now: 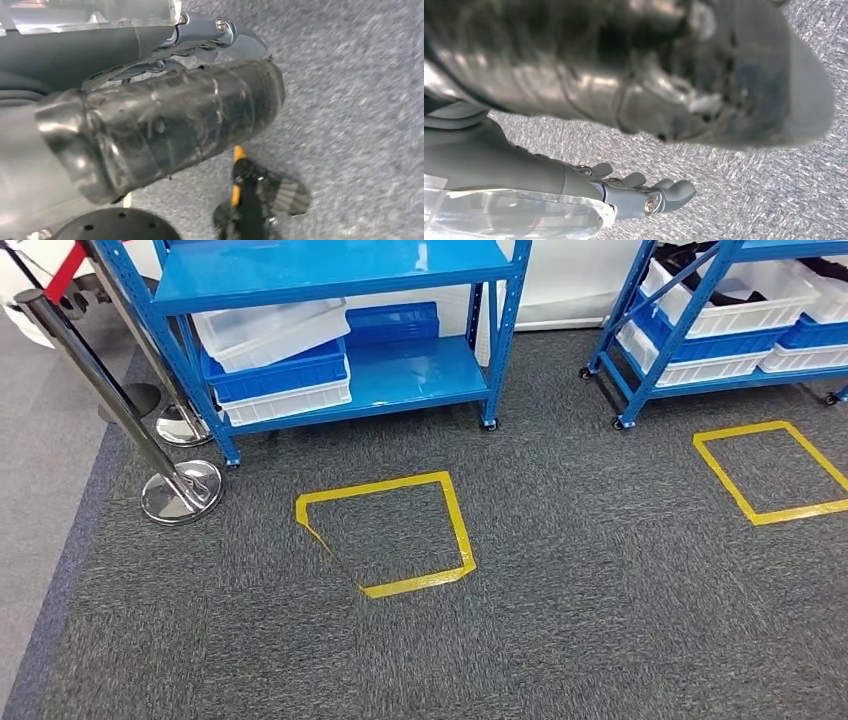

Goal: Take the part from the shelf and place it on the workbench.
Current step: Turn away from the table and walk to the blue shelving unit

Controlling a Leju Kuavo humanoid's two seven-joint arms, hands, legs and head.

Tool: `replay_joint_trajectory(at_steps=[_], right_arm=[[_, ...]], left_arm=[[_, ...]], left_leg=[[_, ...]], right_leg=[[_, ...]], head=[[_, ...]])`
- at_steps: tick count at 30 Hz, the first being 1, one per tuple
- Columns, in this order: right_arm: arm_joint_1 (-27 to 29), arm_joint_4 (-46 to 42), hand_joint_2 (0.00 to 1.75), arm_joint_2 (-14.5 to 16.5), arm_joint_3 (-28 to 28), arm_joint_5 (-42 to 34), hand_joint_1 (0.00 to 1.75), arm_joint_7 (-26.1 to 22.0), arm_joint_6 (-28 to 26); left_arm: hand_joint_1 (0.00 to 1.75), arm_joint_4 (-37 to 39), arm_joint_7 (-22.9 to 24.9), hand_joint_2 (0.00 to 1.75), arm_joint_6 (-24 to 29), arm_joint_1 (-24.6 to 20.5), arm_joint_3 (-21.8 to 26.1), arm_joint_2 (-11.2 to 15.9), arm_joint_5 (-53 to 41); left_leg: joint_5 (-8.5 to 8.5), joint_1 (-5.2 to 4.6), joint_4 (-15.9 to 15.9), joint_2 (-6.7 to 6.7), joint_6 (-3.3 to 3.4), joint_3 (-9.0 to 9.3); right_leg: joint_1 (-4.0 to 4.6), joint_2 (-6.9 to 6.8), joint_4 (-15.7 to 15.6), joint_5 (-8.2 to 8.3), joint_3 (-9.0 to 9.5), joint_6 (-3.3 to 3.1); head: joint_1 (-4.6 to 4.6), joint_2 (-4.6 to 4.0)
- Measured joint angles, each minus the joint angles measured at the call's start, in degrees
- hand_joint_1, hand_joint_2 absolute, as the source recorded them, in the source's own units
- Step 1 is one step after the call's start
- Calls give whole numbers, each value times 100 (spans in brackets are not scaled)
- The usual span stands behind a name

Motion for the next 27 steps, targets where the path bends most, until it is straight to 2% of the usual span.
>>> replay_joint_trajectory(at_steps=[1, 2, 3, 5, 6, 8, 9, 11, 12, 13, 14, 16, 17, 18, 19, 21, 22, 23, 25, 27], right_arm=[[8, 0, 0, -1, 1, 0, 0, 1, 0], [20, 0, 0, -1, 1, 0, 0, 1, 0], [30, 0, 0, -2, 2, 0, 0, 1, 0], [37, 1, 0, -3, 2, 0, 0, 1, 0], [37, 2, 0, -4, 2, -1, 0, 1, 1], [33, 2, 0, -6, 2, -3, 0, 2, 1], [38, 1, 0, -6, 3, -4, 0, 3, 1], [54, 0, 0, -7, 4, -4, 0, 4, 0], [59, 0, 0, -8, 4, -5, 0, 4, 0], [55, 0, 0, -9, 4, -5, 0, 3, 0], [51, 0, 0, -9, 4, -7, 0, 2, 1], [48, 0, 0, -7, 4, -10, 0, 1, 1], [54, 1, 0, -6, 4, -16, 0, 1, 1], [61, 1, 0, -7, 4, -25, 0, 2, -1], [68, 2, 0, -7, 4, -35, 0, 4, -2], [72, 2, 0, -7, 5, -51, 0, 10, -4], [69, 2, 0, -5, 5, -56, 0, 13, -6], [65, 1, 0, -5, 6, -61, 0, 17, -8], [48, -1, 0, -5, 7, -75, 0, 22, -20], [15, -4, 0, -4, 8, -87, 0, 21, -32]], left_arm=[[0, 0, -1, 0, 0, 0, 0, 1, 0], [0, 0, -1, 0, 0, 4, 0, 1, 1], [0, 0, -1, 0, 0, 15, 0, -1, 1], [0, 0, -4, 0, 0, 34, 0, -9, 0], [0, 1, -8, 0, 1, 35, 0, -13, -1], [0, 2, -17, 0, 2, 18, 0, -16, -1], [0, 2, -20, 0, 2, 10, 0, -16, -1], [0, 2, -26, 0, 4, 3, 1, -11, 0], [0, 2, -30, 0, 6, -3, 1, -8, 0], [0, 2, -33, 0, 8, -8, 1, -4, 1], [0, 2, -37, 0, 9, -12, 1, -3, 2], [0, 2, -43, 0, 9, -6, 1, -8, 5], [0, 2, -45, 0, 10, 2, 1, -9, 6], [0, 2, -48, 0, 14, 16, 1, -10, 12], [0, 2, -49, 0, 16, 31, 1, -9, 17], [0, 7, -49, 0, 21, 63, 1, -7, 25], [0, 10, -49, 0, 21, 72, 1, -5, 27], [0, 13, -48, 0, 22, 75, 2, -5, 28], [0, 15, -47, 0, 22, 63, 1, -10, 31], [0, 15, -49, 0, 22, 44, 1, -14, 32]], left_leg=[[-30, -3, 5, -7, 6, 16], [-65, -4, 8, -15, 3, 45], [-106, -4, 11, -24, -7, 89], [-203, -1, 12, -34, -44, 204], [-249, -3, 16, -34, -72, 262], [-324, -9, 23, -32, -146, 320], [-340, -15, 34, -30, -182, 353], [-357, -13, 112, -22, -242, 379], [-358, -10, 270, -16, -267, 310], [-384, 0, 531, -10, -295, 157], [-446, 13, 873, -3, -321, -69], [-691, 34, 1490, -2, -366, -570], [-782, 41, 1607, -2, -376, -745], [-784, 45, 1559, -2, -377, -844], [-651, 47, 1342, -2, -368, -863], [-65, 33, 690, 3, -322, -789], [163, 15, 449, 5, -292, -746], [312, -5, 315, 3, -261, -702], [280, -23, 256, -12, -189, -596], [221, -12, 197, -23, -106, -439]], right_leg=[[-2, 0, 284, -86, -198, 9], [-4, -1, 410, -63, -323, 13], [-5, -1, 330, 76, -346, 17], [-5, -1, -318, 572, -134, 7], [10, 0, -647, 711, -19, -12], [40, -2, -999, 768, 115, -101], [54, -4, -1026, 711, 139, -150], [39, -1, -1075, 729, 240, -242], [28, -2, -1097, 706, 301, -278], [15, -1, -1118, 683, 360, -306], [9, -4, -1136, 647, 414, -324], [6, -1, -1146, 550, 520, -337], [7, 5, -1147, 491, 591, -334], [7, 14, -1147, 428, 673, -328], [7, 22, -1147, 361, 764, -318], [12, 33, -1144, 220, 921, -279], [15, 37, -1145, 147, 977, -245], [16, 38, -1157, 85, 1032, -205], [18, 39, -1135, 49, 1143, -128], [10, 35, -874, 90, 1098, -80]], head=[[3, 0], [3, 0], [4, 0], [5, 0], [4, -1], [4, -1], [-1, -1], [-7, 0], [-21, 0], [-31, 0], [-42, 0], [-51, 0], [-52, 0], [-52, 0], [-52, 0], [-51, 0], [-50, 0], [-50, 0], [-50, 0], [-39, 0]])
